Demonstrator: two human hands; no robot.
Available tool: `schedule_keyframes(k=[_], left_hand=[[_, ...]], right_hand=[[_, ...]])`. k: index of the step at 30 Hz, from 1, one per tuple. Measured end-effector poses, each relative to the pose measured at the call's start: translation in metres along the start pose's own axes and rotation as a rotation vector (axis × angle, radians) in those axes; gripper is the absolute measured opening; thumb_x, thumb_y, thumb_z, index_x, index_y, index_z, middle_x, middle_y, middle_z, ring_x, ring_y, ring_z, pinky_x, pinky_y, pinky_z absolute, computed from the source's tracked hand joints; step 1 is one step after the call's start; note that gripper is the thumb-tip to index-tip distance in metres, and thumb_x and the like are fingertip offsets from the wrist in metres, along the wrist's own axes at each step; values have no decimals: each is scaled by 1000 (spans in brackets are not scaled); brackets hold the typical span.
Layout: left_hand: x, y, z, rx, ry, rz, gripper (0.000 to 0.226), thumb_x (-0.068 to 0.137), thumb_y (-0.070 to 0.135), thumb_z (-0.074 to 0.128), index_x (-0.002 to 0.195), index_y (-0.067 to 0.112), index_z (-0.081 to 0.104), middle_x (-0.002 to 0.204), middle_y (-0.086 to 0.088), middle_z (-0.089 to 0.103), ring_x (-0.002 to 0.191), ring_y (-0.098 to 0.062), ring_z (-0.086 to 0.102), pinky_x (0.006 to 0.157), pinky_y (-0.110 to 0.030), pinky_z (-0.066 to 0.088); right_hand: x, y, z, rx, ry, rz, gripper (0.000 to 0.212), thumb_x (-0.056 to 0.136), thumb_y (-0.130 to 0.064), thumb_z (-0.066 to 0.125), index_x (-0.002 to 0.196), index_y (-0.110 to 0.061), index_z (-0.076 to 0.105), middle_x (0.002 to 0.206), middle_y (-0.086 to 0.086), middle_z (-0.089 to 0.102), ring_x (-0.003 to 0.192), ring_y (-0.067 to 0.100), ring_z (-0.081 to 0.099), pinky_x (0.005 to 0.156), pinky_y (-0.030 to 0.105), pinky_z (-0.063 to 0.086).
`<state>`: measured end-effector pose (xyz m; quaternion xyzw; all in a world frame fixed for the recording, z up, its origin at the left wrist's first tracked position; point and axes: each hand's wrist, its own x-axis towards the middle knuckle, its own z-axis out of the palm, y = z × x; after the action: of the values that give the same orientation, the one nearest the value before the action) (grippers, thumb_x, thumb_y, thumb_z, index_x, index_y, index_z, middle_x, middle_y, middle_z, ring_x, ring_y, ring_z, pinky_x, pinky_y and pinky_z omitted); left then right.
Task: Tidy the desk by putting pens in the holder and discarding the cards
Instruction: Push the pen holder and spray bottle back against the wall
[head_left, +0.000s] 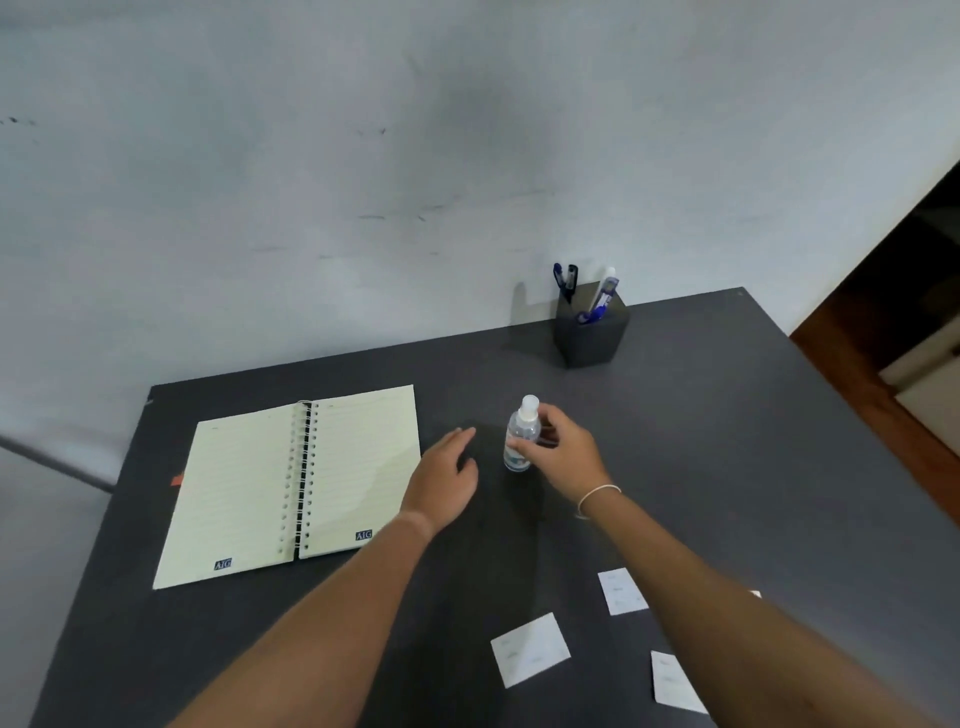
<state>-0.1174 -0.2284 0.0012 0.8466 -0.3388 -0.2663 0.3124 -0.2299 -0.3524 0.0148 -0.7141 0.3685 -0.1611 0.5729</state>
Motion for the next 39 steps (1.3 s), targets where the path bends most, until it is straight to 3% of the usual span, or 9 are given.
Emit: schedule_keyframes(k=[4, 8, 13, 18, 20, 25, 33, 36, 39], left_hand=[[11, 9, 6, -25, -21, 31, 48, 92, 10, 46, 139, 16, 43, 151, -4, 37, 141, -16, 30, 116, -27, 22], [16, 18, 17, -5, -45, 49, 48, 93, 10, 46, 140, 16, 41, 151, -4, 36, 142, -17, 29, 116, -27, 20], [18, 34, 35, -13, -68, 69, 48, 93, 11, 45, 141, 17, 40, 151, -2, 36, 142, -16, 28, 117, -27, 20], [27, 55, 56, -6, -85, 75, 49, 93, 11, 44, 142, 16, 38, 152, -3, 34, 142, -16, 27, 117, -28, 19], [31, 63, 66, 13, -95, 78, 50, 94, 11, 44, 143, 17, 37, 153, -2, 33, 143, -15, 26, 117, -28, 19], [42, 87, 93, 84, -129, 101, 51, 94, 14, 43, 144, 20, 35, 154, 1, 29, 143, -14, 23, 116, -27, 18], [67, 110, 138, 278, -109, 212, 51, 96, 25, 41, 146, 23, 29, 158, 4, 18, 146, -15, 12, 119, -27, 9], [70, 105, 155, 405, -70, 269, 53, 95, 39, 31, 146, 26, 27, 158, 4, 16, 147, -18, 9, 118, -28, -2], [70, 96, 163, 448, 11, 300, 58, 89, 46, 24, 143, 28, 35, 155, 4, 25, 145, -18, 18, 116, -24, -5]], right_hand=[[4, 3, -18, 4, 70, 2, 34, 76, -13, 73, 107, -16, 62, 107, 8, 64, 98, 23, 63, 91, 34, 52], [10, -3, -52, 58, 101, 34, 33, 80, -13, 69, 112, -14, 61, 109, 6, 63, 99, 21, 61, 85, 29, 48], [26, -8, -109, 132, 127, 22, 23, 81, -10, 67, 99, -23, 60, 93, -1, 62, 95, 20, 58, 88, 38, 52], [43, -16, -165, 155, 102, 49, 17, 85, -6, 62, 100, -14, 56, 87, 3, 63, 80, 18, 63, 64, 19, 57], [51, -17, -184, 137, 90, 55, 17, 86, -8, 61, 102, -14, 57, 87, 3, 63, 78, 17, 63, 61, 18, 56], [76, -11, -220, 136, 68, 68, 20, 86, -10, 61, 106, -13, 57, 98, 9, 64, 85, 22, 64, 76, 31, 55], [122, 1, -250, 126, 15, 59, 16, 85, -12, 62, 99, -21, 59, 98, 7, 66, 92, 25, 63, 88, 42, 54], [141, 4, -252, 121, -1, 52, 21, 85, -11, 62, 105, -17, 58, 102, 10, 64, 95, 25, 62, 90, 42, 53], [161, 5, -249, 114, -8, 50, 33, 85, -8, 62, 117, -8, 56, 109, 16, 62, 96, 25, 61, 91, 44, 53]])
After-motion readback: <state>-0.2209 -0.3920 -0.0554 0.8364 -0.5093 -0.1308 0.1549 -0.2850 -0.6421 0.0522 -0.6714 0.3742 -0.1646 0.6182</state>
